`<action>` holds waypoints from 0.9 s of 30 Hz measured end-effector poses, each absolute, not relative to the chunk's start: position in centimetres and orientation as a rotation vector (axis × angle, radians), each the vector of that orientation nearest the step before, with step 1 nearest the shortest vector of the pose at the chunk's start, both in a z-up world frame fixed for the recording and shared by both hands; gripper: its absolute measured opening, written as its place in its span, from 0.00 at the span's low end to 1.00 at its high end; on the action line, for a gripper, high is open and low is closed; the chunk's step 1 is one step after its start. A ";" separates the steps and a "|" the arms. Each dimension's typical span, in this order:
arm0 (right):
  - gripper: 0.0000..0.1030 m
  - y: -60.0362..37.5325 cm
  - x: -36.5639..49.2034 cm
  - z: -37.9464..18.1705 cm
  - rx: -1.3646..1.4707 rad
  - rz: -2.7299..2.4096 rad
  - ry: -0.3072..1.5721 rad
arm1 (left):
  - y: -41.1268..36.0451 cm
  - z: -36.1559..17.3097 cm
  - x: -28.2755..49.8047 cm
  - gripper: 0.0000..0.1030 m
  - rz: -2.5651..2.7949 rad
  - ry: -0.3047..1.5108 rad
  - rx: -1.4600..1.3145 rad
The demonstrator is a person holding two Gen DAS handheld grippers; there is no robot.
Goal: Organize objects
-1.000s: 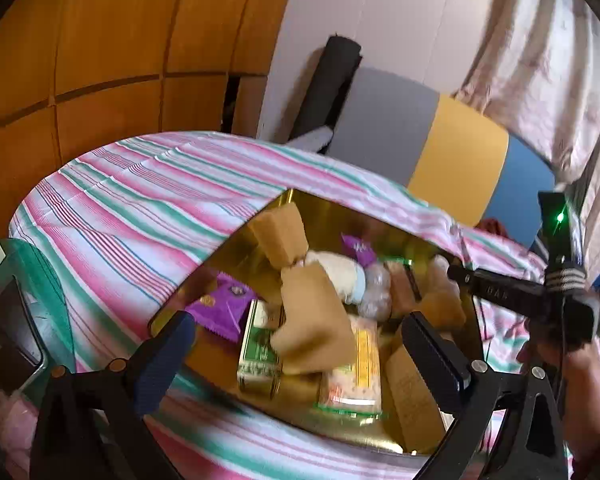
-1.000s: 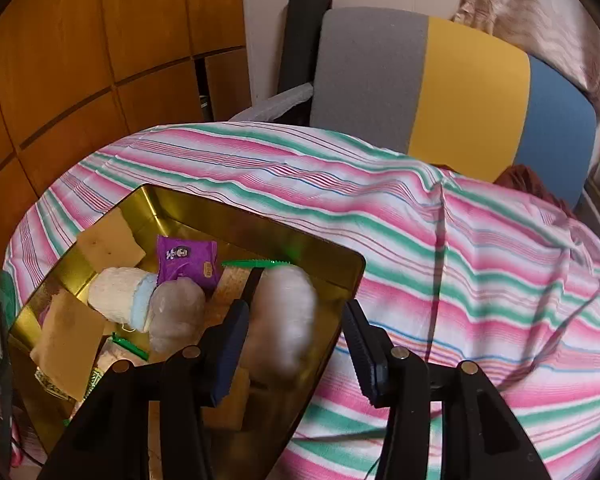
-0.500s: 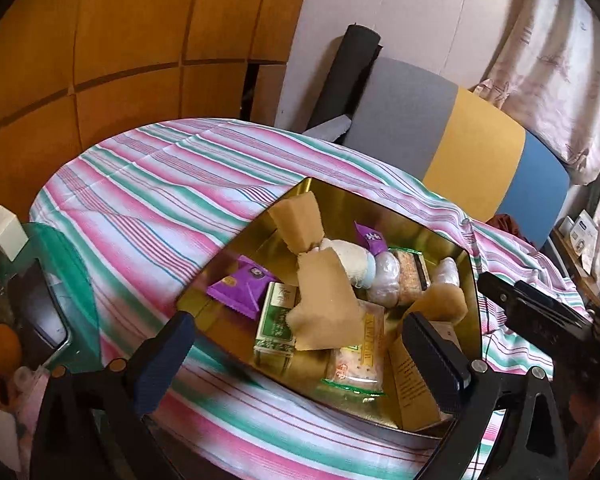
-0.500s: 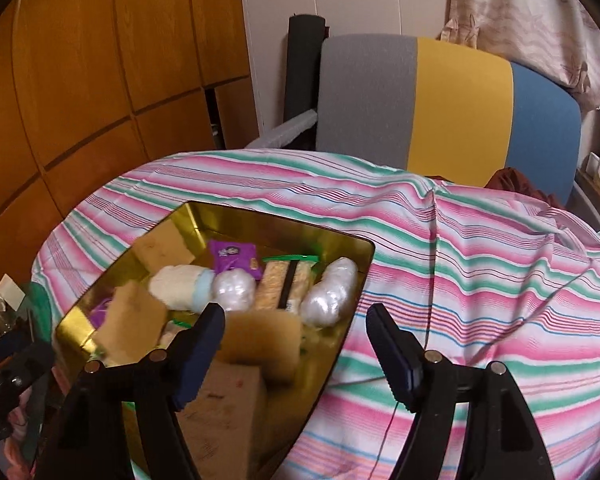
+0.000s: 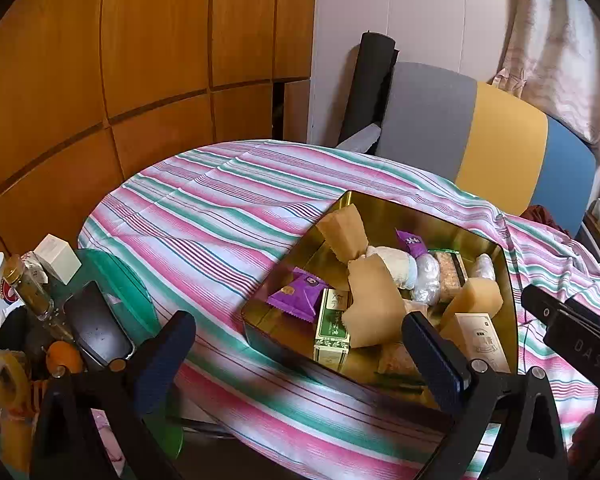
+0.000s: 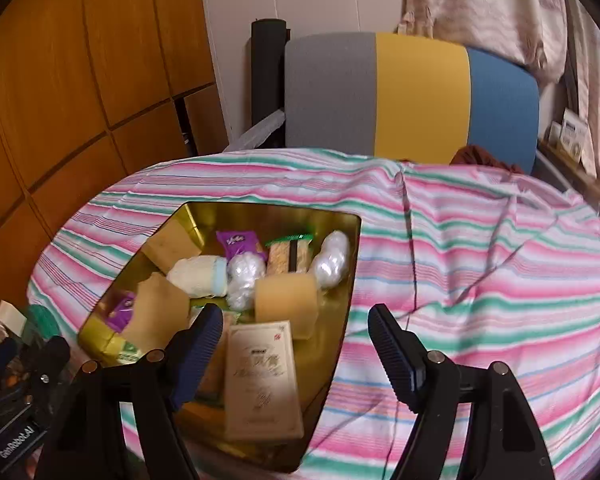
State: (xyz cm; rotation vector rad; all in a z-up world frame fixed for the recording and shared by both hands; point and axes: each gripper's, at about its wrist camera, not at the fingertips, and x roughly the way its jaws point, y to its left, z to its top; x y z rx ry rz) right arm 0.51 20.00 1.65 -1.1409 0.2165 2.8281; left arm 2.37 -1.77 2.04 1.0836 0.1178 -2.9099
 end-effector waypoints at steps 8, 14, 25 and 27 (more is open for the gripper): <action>0.75 17.9 2.4 2.4 -1.136 2.812 0.122 | -2.9 2.6 3.0 1.00 -2.863 0.236 1.109; 0.75 16.9 3.2 2.8 -1.135 2.804 0.097 | -3.9 2.7 2.9 1.00 -2.809 0.328 1.152; 0.75 17.0 3.5 1.9 -1.174 2.734 0.139 | -3.0 3.0 3.0 1.00 -2.809 0.127 1.187; 0.75 17.0 3.5 1.9 -1.173 2.735 0.145 | -2.8 2.9 3.1 1.00 -2.807 0.113 1.193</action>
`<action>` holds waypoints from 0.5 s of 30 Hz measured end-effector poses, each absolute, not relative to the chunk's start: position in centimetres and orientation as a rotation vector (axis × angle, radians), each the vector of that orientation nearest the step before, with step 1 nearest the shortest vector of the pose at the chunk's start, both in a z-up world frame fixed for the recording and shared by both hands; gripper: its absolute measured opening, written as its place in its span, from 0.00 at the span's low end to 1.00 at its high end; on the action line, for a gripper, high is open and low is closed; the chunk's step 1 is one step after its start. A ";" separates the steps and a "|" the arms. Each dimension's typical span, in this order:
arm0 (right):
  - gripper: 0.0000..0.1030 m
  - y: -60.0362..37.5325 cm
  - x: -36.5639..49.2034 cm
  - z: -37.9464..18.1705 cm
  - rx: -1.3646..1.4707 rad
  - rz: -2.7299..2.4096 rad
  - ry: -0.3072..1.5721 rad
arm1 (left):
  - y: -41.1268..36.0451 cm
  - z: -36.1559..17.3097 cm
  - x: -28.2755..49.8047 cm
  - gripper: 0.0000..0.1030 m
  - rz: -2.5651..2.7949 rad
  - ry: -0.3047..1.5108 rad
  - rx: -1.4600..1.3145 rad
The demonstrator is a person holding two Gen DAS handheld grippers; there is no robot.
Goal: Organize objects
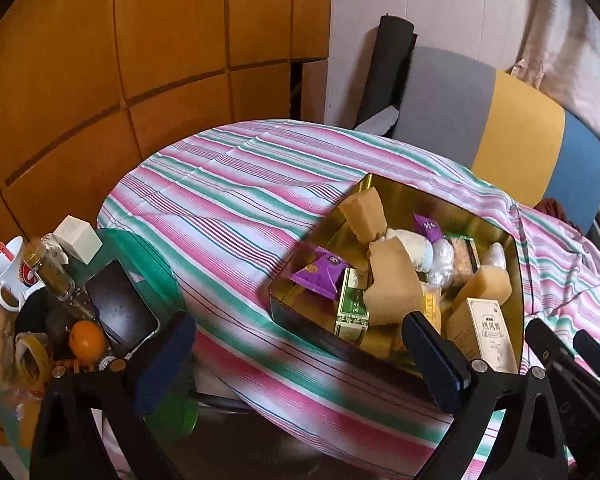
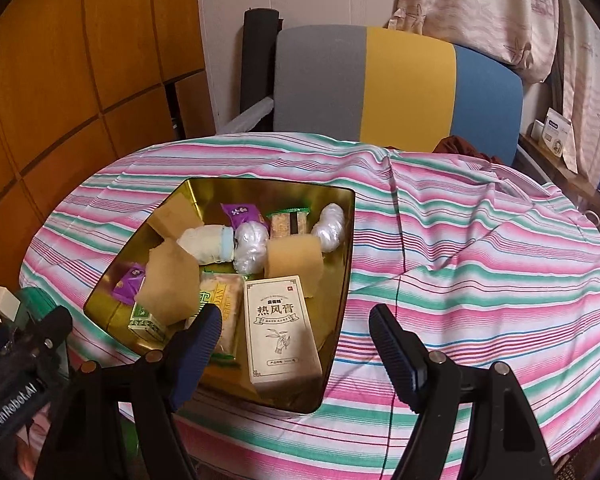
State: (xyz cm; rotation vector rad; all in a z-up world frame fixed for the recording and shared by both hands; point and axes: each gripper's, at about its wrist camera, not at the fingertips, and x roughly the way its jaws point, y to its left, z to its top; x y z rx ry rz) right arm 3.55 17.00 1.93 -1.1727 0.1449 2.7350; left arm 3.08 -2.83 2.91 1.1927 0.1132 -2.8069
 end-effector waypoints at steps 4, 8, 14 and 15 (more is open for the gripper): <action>0.75 16.9 3.6 2.1 -1.159 2.727 0.125 | -2.6 2.8 3.0 1.00 -2.802 0.091 1.208; 0.75 16.9 3.6 1.9 -1.157 2.720 0.118 | -2.3 2.6 2.9 1.00 -2.783 0.032 1.228; 0.75 17.1 3.5 1.6 -1.166 2.714 0.129 | -2.0 2.2 2.8 1.00 -2.776 -0.008 1.253; 0.75 17.1 3.5 1.6 -1.165 2.714 0.128 | -2.0 2.2 2.8 1.00 -2.776 -0.009 1.258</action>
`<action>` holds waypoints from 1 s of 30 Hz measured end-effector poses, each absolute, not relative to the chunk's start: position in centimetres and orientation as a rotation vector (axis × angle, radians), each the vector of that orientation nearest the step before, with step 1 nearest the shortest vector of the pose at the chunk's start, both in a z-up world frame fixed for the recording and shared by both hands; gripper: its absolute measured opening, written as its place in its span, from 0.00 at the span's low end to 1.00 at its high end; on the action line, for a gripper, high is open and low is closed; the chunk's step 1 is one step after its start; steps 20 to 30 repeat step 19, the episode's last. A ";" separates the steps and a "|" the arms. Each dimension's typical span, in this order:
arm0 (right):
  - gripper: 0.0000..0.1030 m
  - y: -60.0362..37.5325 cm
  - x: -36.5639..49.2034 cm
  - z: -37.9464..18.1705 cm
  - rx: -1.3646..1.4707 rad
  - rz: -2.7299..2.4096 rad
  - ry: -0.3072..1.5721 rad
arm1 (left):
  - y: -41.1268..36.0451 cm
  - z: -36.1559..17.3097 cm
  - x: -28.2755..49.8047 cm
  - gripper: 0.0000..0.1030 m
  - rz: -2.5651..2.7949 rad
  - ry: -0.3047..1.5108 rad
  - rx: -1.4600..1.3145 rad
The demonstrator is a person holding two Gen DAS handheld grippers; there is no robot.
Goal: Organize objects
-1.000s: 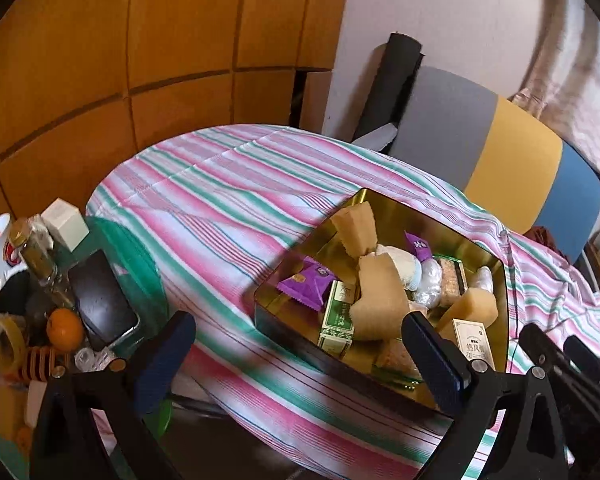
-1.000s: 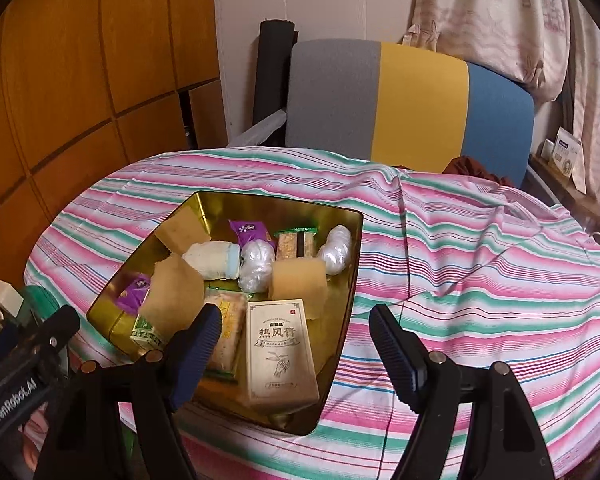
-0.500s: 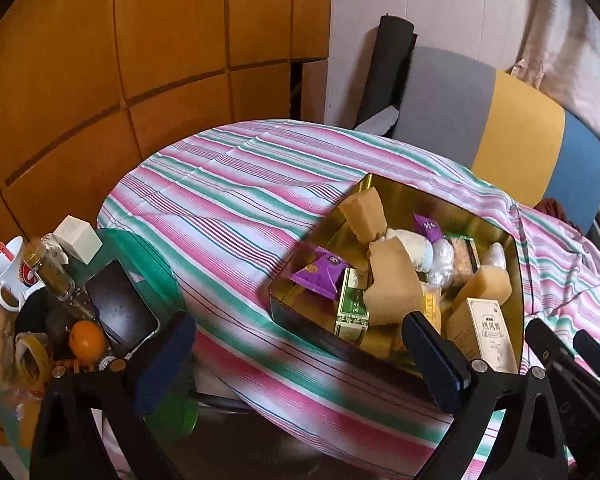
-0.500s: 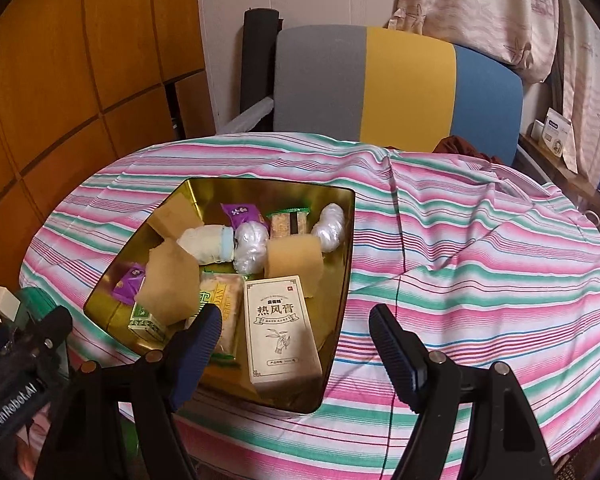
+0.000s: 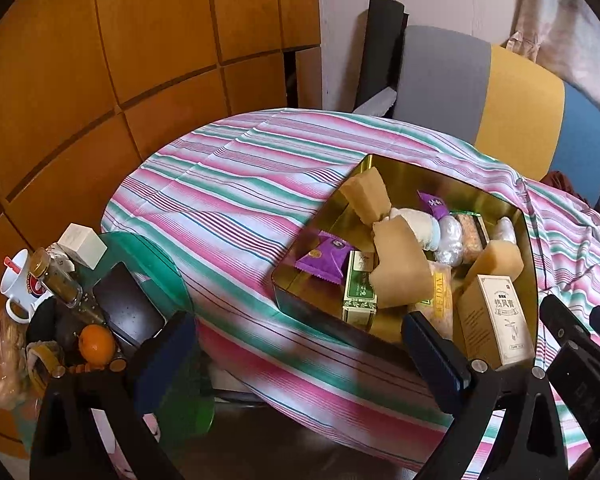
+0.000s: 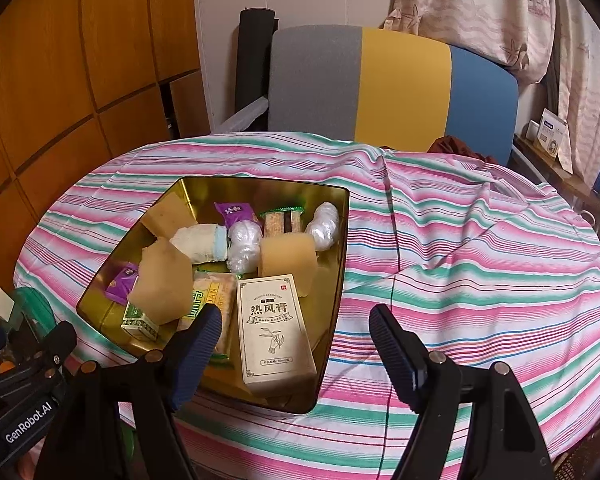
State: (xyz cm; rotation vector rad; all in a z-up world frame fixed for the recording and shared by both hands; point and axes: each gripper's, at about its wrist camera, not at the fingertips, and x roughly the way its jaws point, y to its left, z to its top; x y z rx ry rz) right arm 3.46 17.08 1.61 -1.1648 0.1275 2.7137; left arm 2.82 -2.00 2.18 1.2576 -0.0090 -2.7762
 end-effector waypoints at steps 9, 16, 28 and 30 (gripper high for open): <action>0.75 17.3 3.5 1.6 -1.157 2.699 0.126 | -1.9 1.8 2.5 1.00 -2.768 -0.009 1.292; 0.75 17.5 3.4 1.3 -1.166 2.693 0.137 | -2.0 1.8 2.6 0.99 -2.760 -0.007 1.280; 0.75 17.5 3.5 1.3 -1.165 2.695 0.136 | -2.1 1.7 2.5 0.98 -2.755 -0.001 1.288; 0.75 17.5 3.5 1.3 -1.165 2.695 0.136 | -2.1 1.7 2.5 0.98 -2.755 -0.001 1.288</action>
